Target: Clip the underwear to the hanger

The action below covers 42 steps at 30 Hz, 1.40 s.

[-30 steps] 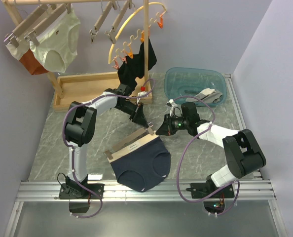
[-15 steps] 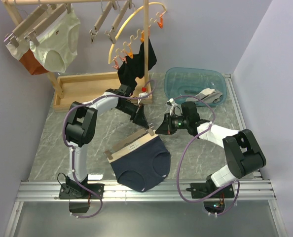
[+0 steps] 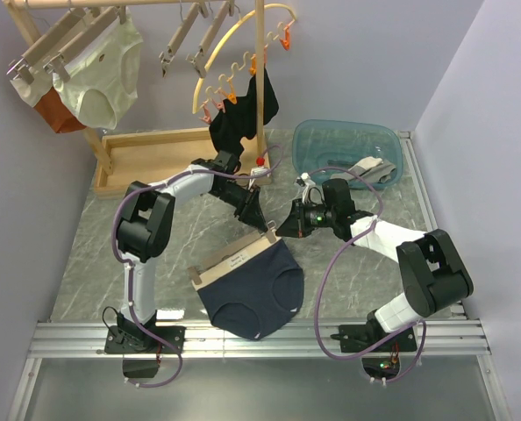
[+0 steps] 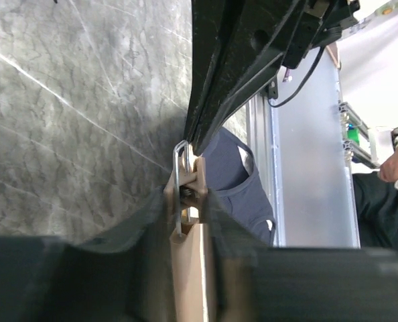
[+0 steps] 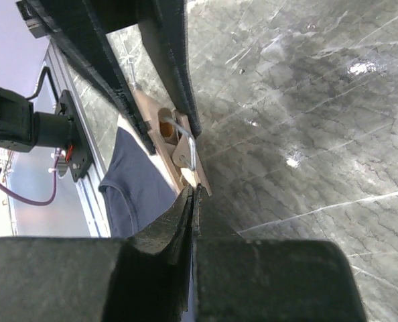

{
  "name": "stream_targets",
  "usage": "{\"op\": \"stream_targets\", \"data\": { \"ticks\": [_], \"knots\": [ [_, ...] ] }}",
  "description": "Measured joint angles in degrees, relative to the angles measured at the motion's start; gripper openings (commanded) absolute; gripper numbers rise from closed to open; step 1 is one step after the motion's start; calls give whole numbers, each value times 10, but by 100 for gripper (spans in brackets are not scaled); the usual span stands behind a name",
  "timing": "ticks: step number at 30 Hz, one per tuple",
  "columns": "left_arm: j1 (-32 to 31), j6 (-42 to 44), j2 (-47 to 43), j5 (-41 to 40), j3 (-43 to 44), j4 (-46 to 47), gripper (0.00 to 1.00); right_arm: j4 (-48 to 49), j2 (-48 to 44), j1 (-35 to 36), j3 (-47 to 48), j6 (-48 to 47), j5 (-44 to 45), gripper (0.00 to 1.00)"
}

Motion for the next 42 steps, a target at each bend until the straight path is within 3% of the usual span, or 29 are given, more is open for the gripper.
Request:
{"op": "stream_targets", "data": {
  "ticks": [14, 22, 25, 26, 28, 29, 30, 38, 40, 42],
  "knots": [
    [14, -48, -23, -71, 17, 20, 67, -6, -18, -2, -1, -13, 12, 0],
    [80, -81, -157, -142, 33, 40, 82, -73, -18, -3, -1, -57, 45, 1],
    [97, -86, -234, -160, 5, 54, 87, -114, -10, -3, 9, -74, 63, 21],
    [100, -87, -263, -165, -10, 58, 90, -128, -5, -3, 15, -79, 68, 34],
    [104, -90, -307, -174, -38, 62, 95, -161, 7, -3, 33, -90, 86, 48],
    [107, -94, -328, -179, -53, 63, 95, -179, 9, -3, 42, -95, 94, 63],
    [109, -99, -342, -183, -67, 63, 95, -194, 10, -3, 49, -99, 102, 67],
    [159, -136, -397, -198, -151, 60, 96, -326, 19, 12, 188, -211, 173, 69],
    [173, -153, -408, -193, -168, 63, 96, -346, 34, 40, 229, -257, 197, 82],
    [187, -176, -419, -184, -182, 68, 96, -361, 54, 74, 261, -297, 213, 85]
  ]
}}
